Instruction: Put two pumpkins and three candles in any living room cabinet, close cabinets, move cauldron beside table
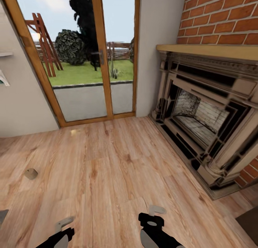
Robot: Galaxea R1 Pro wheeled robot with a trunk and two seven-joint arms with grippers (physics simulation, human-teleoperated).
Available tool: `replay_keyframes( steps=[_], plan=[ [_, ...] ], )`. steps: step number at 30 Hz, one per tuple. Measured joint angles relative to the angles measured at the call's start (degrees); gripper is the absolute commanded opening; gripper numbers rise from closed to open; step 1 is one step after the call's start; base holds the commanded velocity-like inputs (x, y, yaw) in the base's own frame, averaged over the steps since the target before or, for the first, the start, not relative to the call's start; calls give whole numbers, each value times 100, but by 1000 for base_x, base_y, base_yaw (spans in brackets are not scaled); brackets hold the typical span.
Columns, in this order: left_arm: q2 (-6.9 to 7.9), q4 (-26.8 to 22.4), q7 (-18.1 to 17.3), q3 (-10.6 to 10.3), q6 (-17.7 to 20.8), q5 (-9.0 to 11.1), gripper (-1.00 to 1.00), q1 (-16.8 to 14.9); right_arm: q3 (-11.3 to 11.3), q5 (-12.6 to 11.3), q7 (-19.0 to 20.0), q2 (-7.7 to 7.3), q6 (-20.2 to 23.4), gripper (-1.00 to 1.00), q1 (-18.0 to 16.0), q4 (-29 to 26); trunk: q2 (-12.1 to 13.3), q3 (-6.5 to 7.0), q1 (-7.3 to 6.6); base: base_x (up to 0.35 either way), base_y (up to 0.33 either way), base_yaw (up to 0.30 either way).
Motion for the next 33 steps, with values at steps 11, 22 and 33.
replay_keyframes(
  steps=[11,22,33],
  plan=[
    [3,0,-3,0,-2,0,100,0,-10,-5,8,0,1,100,1,-1,0,14,-2,62,0,290],
    [6,-3,-5,1,-132,-16,100,8,-26,-17,863,0,-16,100,0,2,0,44,-3,306,0,290],
    [4,10,-4,-6,-162,-18,100,10,-39,-102,889,0,-40,100,0,16,0,76,-3,315,0,290]
  ],
)
